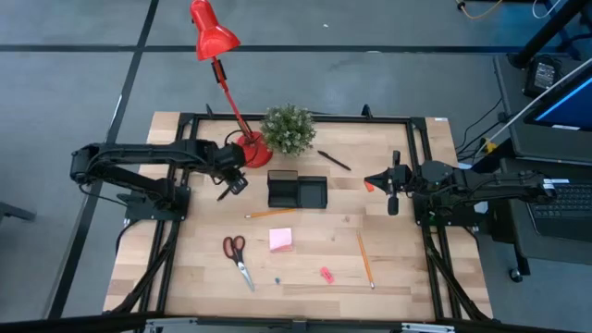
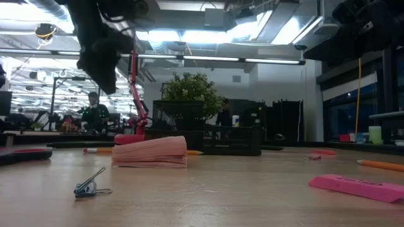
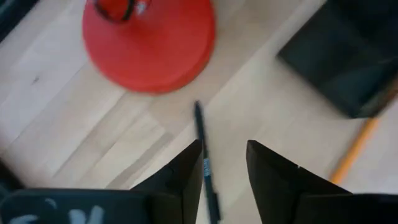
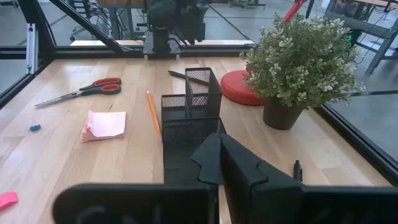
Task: Pick and place office supplies into organizer
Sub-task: Put the black pen into the black desk organizer
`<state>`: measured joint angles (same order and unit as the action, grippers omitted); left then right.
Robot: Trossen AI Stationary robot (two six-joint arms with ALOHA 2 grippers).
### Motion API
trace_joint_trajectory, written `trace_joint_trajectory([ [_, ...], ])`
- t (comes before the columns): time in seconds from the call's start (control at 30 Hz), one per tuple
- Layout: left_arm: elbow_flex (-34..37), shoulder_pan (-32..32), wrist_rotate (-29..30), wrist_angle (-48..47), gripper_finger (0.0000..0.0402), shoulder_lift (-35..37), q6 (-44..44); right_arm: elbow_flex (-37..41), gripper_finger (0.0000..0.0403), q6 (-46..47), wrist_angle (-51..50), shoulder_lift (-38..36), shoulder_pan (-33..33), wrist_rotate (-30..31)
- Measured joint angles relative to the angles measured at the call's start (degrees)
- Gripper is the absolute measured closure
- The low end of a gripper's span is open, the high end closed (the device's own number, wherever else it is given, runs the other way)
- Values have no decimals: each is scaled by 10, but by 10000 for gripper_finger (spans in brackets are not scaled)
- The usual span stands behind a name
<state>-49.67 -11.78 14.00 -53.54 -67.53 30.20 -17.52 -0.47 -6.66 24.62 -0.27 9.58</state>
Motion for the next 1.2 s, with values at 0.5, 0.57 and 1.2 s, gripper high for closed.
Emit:
trace_joint_trajectory([
  [0.5,0,-36,-48,-7,278,-145,6,0,385,0,0,0,0,0],
  [0.57,0,-47,-41,-6,279,-159,4,0,384,0,0,0,0,0],
  [1.2,14,-80,-70,59,288,-203,-50,0,384,0,-14,0,0,-1],
])
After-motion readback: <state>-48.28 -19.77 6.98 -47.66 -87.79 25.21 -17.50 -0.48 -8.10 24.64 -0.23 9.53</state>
